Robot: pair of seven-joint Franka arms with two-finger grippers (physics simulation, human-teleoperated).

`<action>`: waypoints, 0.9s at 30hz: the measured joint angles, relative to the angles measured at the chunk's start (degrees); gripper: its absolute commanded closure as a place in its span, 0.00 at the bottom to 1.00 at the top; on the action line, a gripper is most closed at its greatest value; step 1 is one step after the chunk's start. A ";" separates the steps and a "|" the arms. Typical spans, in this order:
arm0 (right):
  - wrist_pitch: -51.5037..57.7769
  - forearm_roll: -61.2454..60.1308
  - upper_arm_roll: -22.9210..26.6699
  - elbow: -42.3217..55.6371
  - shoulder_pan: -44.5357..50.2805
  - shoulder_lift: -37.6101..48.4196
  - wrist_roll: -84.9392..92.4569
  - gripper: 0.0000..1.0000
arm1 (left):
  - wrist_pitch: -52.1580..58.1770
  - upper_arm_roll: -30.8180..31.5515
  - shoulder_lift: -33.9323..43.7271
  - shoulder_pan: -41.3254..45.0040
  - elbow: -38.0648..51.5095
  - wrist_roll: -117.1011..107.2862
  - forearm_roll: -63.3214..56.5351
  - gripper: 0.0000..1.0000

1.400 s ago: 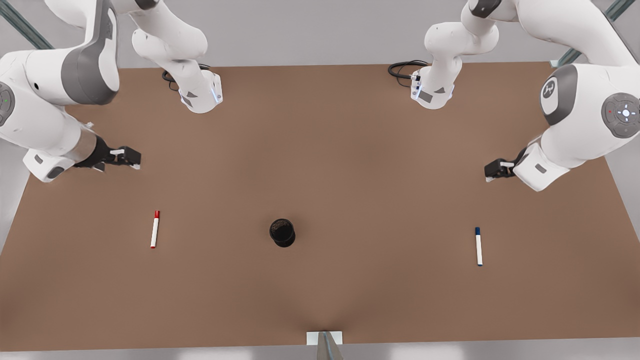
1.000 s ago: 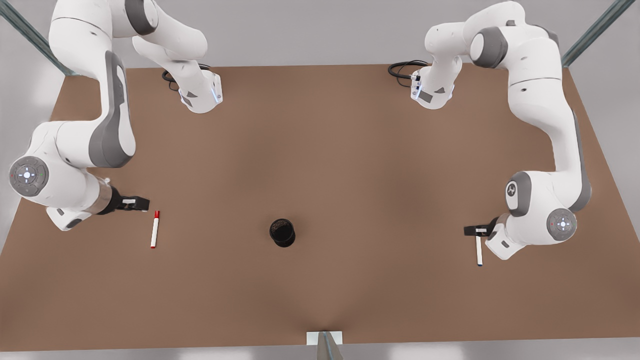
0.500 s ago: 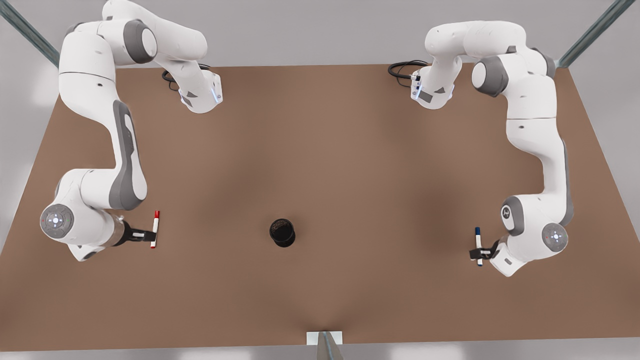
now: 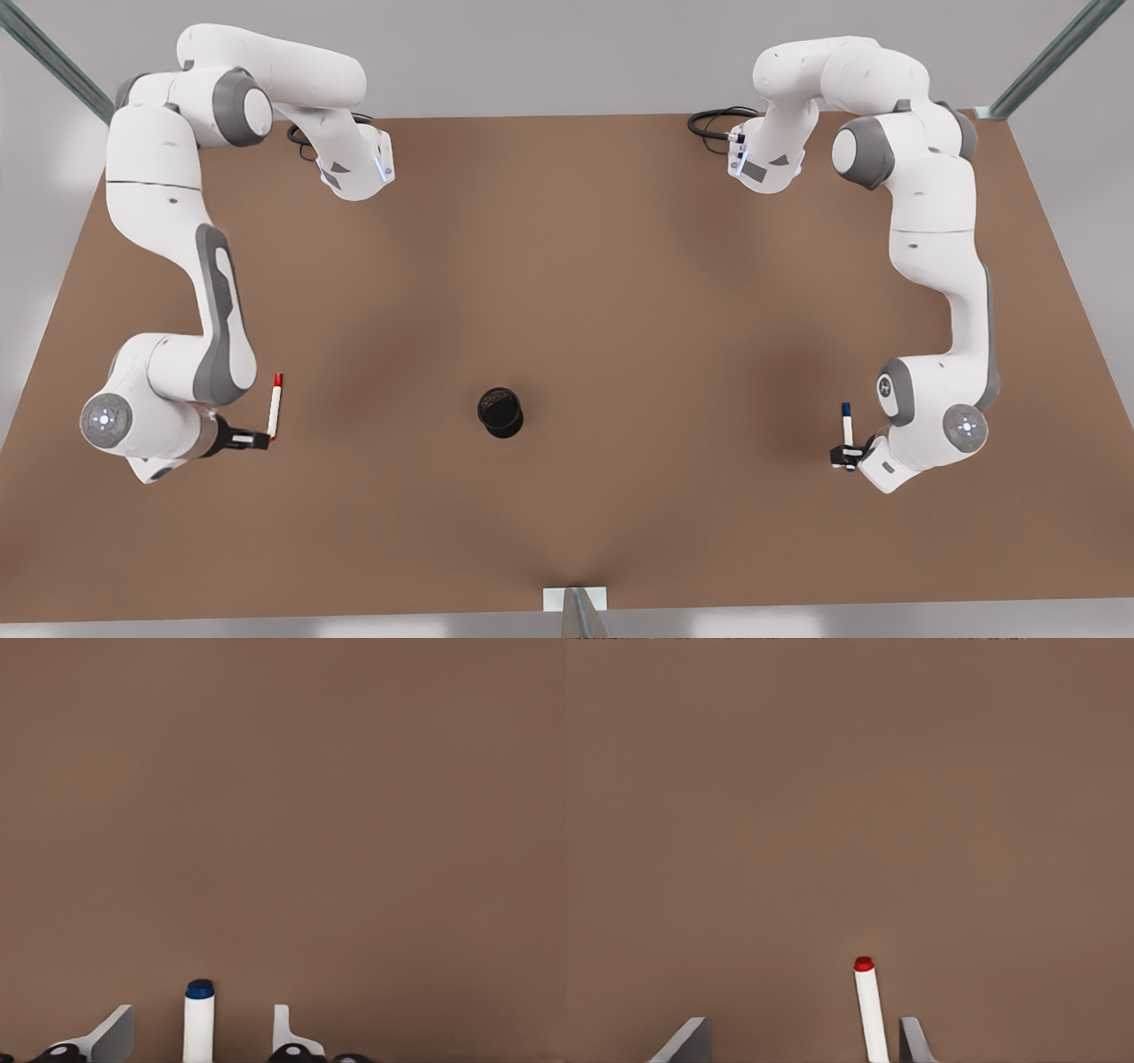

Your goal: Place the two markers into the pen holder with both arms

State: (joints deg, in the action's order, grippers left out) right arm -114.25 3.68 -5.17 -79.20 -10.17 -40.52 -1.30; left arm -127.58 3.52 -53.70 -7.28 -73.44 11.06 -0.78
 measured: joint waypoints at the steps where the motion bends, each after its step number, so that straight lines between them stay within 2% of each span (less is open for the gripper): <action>1: -0.70 -0.14 0.00 0.03 -0.11 -0.54 0.39 0.14 | -0.06 0.00 -0.04 -0.14 -0.08 0.22 0.04 0.22; 2: -1.29 -0.32 -0.01 0.02 -0.19 -1.10 0.76 0.12 | -0.11 -0.01 -0.06 -0.22 -0.12 0.43 0.09 0.22; 4: -2.23 -1.10 0.02 0.00 -0.26 -1.89 1.45 0.18 | -0.19 -0.01 -0.33 -0.47 -0.21 0.82 0.12 0.24; 8: -3.90 -1.93 0.07 -0.75 -0.50 -2.71 3.50 0.20 | -0.29 -0.01 -0.83 -0.54 -0.24 1.48 0.12 0.29; 12: -4.97 -2.19 0.00 -1.15 -1.52 -3.46 5.38 0.21 | -0.34 -0.01 -1.27 -0.54 -0.24 1.99 0.02 0.46; 16: -6.29 -2.30 -0.01 -1.23 -2.08 -4.92 7.28 0.21 | -0.36 -0.01 -1.31 -0.54 -0.18 2.40 -0.03 0.55; 19: -7.17 -2.29 0.04 -1.21 -2.20 -5.59 9.02 0.21 | -0.37 -0.01 -1.37 -0.54 -0.20 2.61 -0.08 0.69; 22: -8.07 -2.29 0.04 -1.62 -2.51 -6.65 10.79 0.21 | -0.43 -0.02 -1.44 -0.56 -0.16 2.67 -0.21 0.78; 27: -9.11 -2.48 -0.21 -2.06 -3.59 -7.34 13.23 0.25 | -0.47 0.04 -0.37 -0.28 -0.05 2.25 -0.67 0.79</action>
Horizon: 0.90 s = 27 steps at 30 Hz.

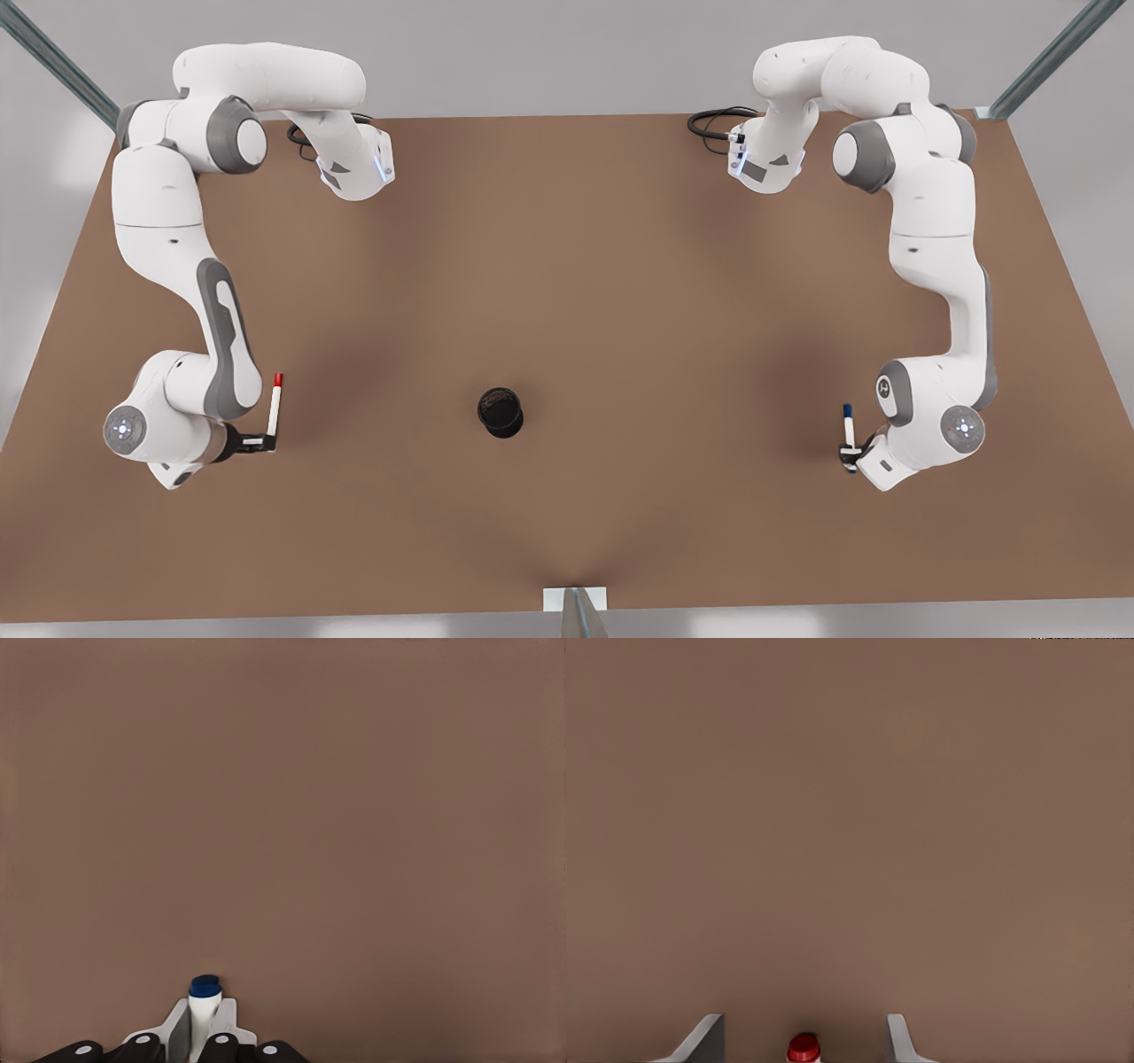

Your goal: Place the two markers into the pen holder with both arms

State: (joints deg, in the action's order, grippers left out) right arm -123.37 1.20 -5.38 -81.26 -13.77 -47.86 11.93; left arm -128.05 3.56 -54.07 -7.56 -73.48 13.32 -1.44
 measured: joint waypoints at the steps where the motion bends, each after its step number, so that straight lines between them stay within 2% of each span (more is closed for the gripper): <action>1: -0.14 0.04 -0.06 0.04 -0.01 -0.04 0.42 0.25 | 0.14 0.12 0.93 0.04 0.02 -0.08 0.07 0.79; 3: -0.37 0.05 -0.13 0.09 0.03 -0.08 1.18 0.27 | 2.09 1.55 4.67 0.03 0.05 -0.21 0.38 0.79; 9: -0.95 0.03 -0.27 0.09 0.12 -0.77 3.02 0.31 | 13.85 12.31 19.21 1.57 0.07 -1.08 2.67 0.79; 11: -1.31 0.04 -0.32 0.04 0.09 -1.17 3.52 0.31 | 16.42 16.97 21.38 2.46 0.09 -0.86 4.34 0.79; 15: -1.84 0.01 -0.33 0.03 0.01 -1.66 4.35 0.34 | 15.39 20.87 21.81 5.15 -0.27 0.31 12.39 0.75; 18: -1.96 -0.09 -0.32 -0.25 0.06 -1.77 4.84 0.35 | 8.89 21.24 21.43 14.12 -0.20 -0.16 16.24 0.78; 22: -0.97 -0.15 -0.33 -0.77 0.11 -1.35 5.29 0.35 | -7.57 21.01 17.37 26.37 -0.05 -2.86 17.69 0.79; 27: 0.66 -0.23 -0.35 -1.75 -0.11 -0.74 5.70 0.41 | -30.38 20.95 11.47 32.31 0.21 -7.23 18.46 0.79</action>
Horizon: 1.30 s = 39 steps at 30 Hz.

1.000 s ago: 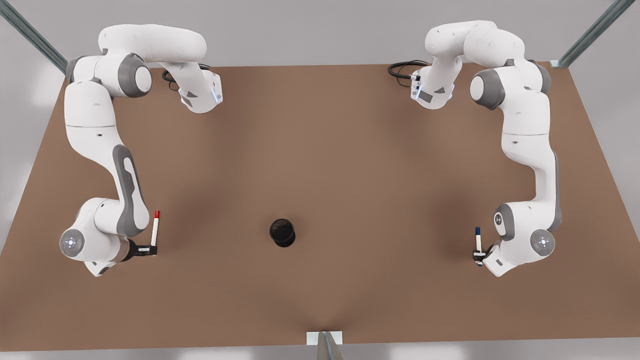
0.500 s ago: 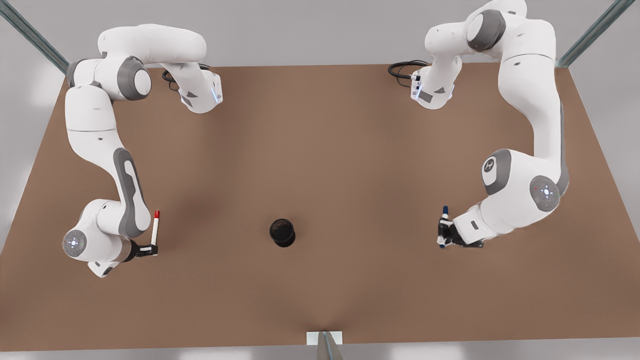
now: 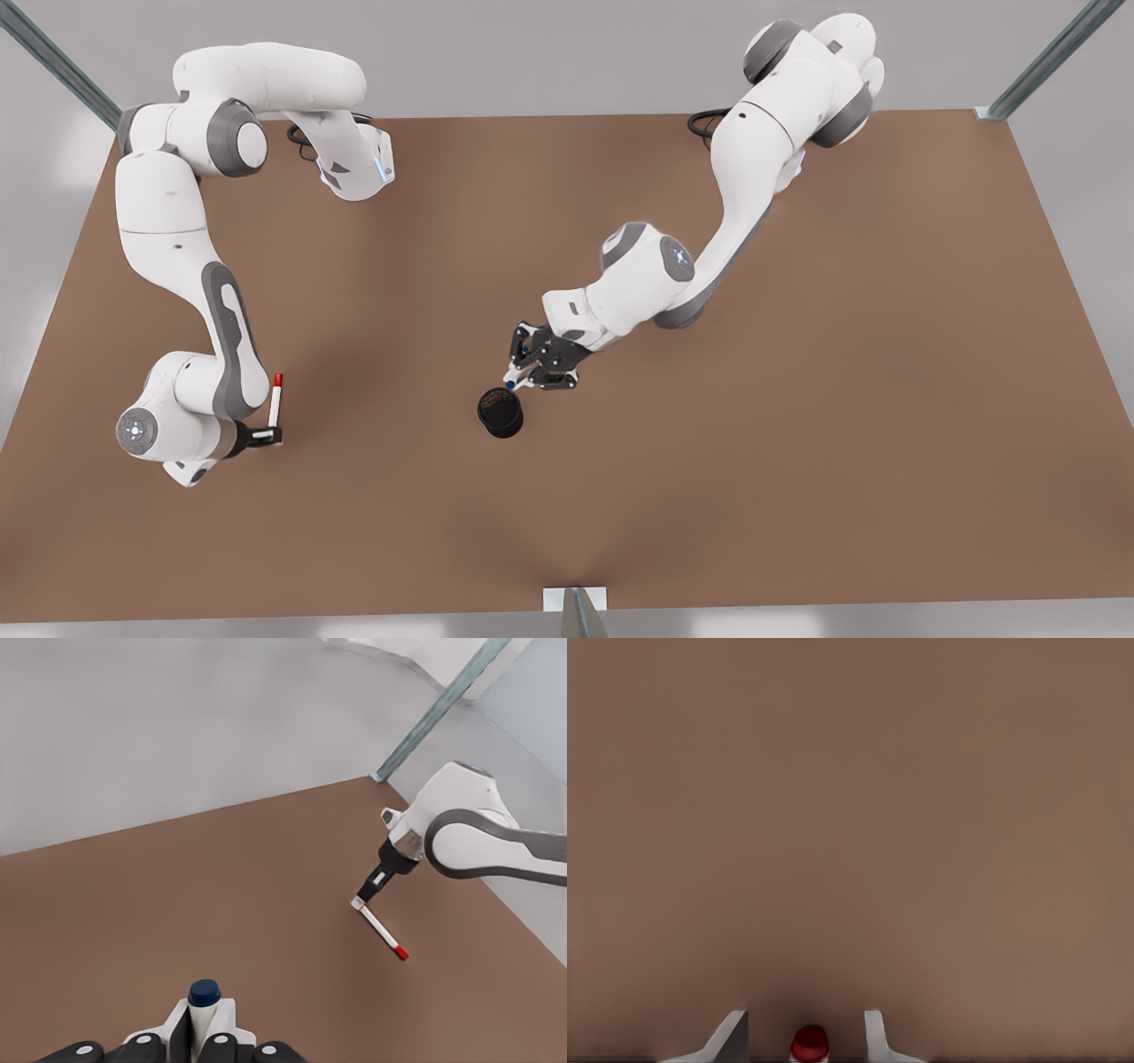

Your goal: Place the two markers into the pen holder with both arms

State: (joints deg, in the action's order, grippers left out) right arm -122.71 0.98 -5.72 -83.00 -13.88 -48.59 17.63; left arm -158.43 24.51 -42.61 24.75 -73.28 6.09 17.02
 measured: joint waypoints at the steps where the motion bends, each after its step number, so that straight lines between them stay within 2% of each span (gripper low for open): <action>1: 0.19 -0.01 -0.04 -0.25 0.00 0.11 0.06 0.44 | -3.72 -0.01 -1.02 0.86 0.04 -0.73 0.14 0.79; 3: 0.49 -0.05 -0.06 -0.45 0.03 0.26 0.17 0.48 | -9.55 -0.02 -2.40 1.56 0.08 -2.00 0.42 0.78; 11: 0.84 0.12 0.06 -1.37 0.09 1.14 0.06 0.48 | -20.37 -2.26 -5.99 2.00 -0.54 -5.38 0.29 0.78; 15: 0.55 0.25 0.18 -1.55 0.07 0.69 -0.45 0.50 | -22.24 -2.62 -7.86 2.05 -0.51 -6.30 0.18 0.78; 18: 0.33 0.27 0.19 -1.57 0.08 0.55 -0.77 0.59 | -23.06 -2.64 -9.06 2.36 -0.24 -6.89 0.15 0.78; 24: 0.22 0.29 0.19 -1.59 0.14 0.53 -1.24 0.63 | -24.52 -3.37 -12.85 4.48 3.56 -7.75 0.08 0.78; 28: 0.27 0.24 0.19 -1.58 0.16 0.58 -1.44 0.71 | -25.62 -4.13 -13.78 5.41 3.07 -8.12 0.04 0.78; 37: 0.38 0.01 0.19 -1.57 0.17 0.62 -1.51 0.73 | -27.92 -5.14 -16.28 6.89 3.26 -8.71 0.04 0.77; 38: 0.39 -0.01 0.19 -1.57 0.17 0.62 -1.50 0.73 | -28.24 -5.13 -16.46 6.98 3.25 -8.78 0.02 0.57; 39: 0.39 -0.03 0.19 -1.57 0.17 0.62 -1.50 0.73 | -28.48 -5.12 -16.58 7.03 3.26 -8.90 -0.03 0.11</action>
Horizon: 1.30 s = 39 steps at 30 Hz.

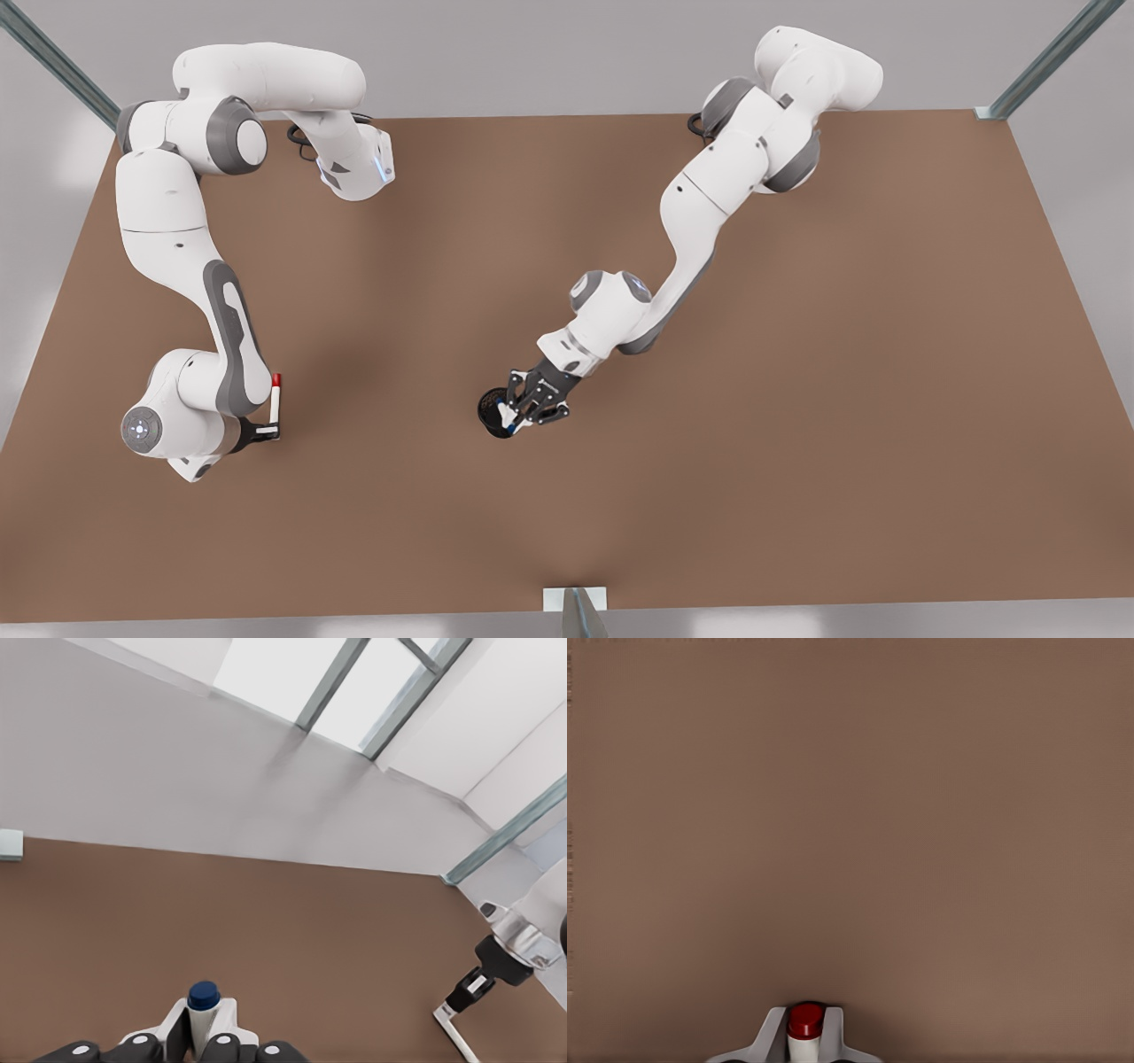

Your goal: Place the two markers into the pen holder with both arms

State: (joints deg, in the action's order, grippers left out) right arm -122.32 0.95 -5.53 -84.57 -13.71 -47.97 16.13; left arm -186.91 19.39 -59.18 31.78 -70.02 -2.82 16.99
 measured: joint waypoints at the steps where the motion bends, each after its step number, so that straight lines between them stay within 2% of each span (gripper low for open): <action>1: 0.01 0.00 0.00 0.02 0.01 0.03 0.01 0.74 | -0.21 -0.02 -0.07 0.02 0.01 -0.13 -0.07 0.00; 6: 1.15 0.10 -0.04 0.16 0.38 2.11 0.08 0.74 | -0.66 -0.27 0.38 0.05 0.00 -0.68 -0.76 0.00; 8: 2.01 0.25 -0.11 0.29 0.55 3.18 0.09 0.74 | 5.03 0.43 5.29 -5.12 0.05 -0.80 -0.73 0.00; 11: 3.35 0.37 -0.20 0.50 0.69 4.13 0.08 0.74 | 23.80 0.50 17.03 -18.33 0.17 -1.69 -1.23 0.00; 15: 6.42 0.44 -0.42 0.55 2.15 6.97 -0.55 0.74 | 55.69 0.18 30.97 -33.43 0.21 -2.90 -12.64 0.00; 19: 10.52 0.89 -0.47 1.37 5.22 10.51 -2.24 0.75 | 77.18 0.09 37.09 -40.01 0.06 -3.51 -18.55 0.00; 21: 12.37 1.13 -0.56 2.23 6.30 11.58 -3.28 0.75 | 83.85 -3.72 40.30 -38.18 -1.52 -3.72 -19.60 0.00; 26: 16.20 1.34 -4.52 2.96 7.18 13.65 -6.76 0.78 | 93.08 -10.45 40.84 -31.51 -2.49 -4.24 -20.62 0.00; 31: 18.23 1.47 -9.68 3.35 7.23 16.00 -10.65 0.78 | 96.87 -11.20 39.23 -31.28 -2.19 -4.56 -20.97 0.00; 34: 19.42 1.55 -14.82 4.17 7.58 16.92 -14.04 0.79 | 97.92 -11.23 39.09 -31.43 -2.17 -4.71 -21.08 0.00; 39: 22.47 1.38 -17.55 10.14 13.50 16.68 -21.46 0.79 | 98.83 -11.22 38.70 -31.87 -2.25 -4.90 -20.51 0.00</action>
State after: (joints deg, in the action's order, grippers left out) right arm -99.84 2.33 -23.08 -74.44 -0.21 -31.29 -5.33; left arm -88.09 8.16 -20.48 -0.09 -72.27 -7.72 -3.52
